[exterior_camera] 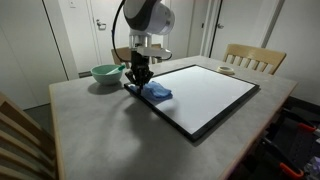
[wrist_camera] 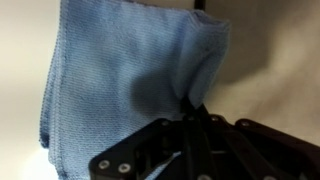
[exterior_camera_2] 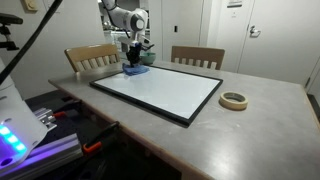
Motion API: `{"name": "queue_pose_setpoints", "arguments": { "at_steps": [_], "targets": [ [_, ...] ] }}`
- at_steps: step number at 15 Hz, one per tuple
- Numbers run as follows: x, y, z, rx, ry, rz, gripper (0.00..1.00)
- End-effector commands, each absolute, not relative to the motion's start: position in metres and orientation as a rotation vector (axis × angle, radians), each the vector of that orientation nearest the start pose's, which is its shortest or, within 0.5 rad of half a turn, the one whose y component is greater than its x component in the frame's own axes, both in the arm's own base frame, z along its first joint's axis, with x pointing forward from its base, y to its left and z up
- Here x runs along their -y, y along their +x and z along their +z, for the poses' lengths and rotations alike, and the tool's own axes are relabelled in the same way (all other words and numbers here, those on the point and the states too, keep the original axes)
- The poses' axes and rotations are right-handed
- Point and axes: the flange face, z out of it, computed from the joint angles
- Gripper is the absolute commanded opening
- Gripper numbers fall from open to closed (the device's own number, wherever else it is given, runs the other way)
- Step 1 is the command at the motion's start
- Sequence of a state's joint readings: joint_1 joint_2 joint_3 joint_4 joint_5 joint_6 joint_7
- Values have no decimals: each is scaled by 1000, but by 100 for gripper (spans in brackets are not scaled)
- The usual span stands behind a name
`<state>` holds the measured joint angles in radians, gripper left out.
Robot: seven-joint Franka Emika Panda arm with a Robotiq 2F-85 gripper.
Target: Use the blue cloth to wipe the board
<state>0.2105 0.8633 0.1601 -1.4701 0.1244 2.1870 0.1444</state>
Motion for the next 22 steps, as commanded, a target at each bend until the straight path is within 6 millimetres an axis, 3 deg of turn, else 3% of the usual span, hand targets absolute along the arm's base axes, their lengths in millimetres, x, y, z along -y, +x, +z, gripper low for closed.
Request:
{"name": "queue_pose_setpoints", "arguments": {
  "at_steps": [1,9,14,18,22],
  "targets": [
    [-253,647,179,90,-3020,298,1],
    [-288,609,247,274,-3100,303,1],
    [-310,589,278,250,-3092,176,1],
    [-346,560,285,216,-3061,119,1],
    [-371,514,273,152,-3042,86,1]
  ]
}}
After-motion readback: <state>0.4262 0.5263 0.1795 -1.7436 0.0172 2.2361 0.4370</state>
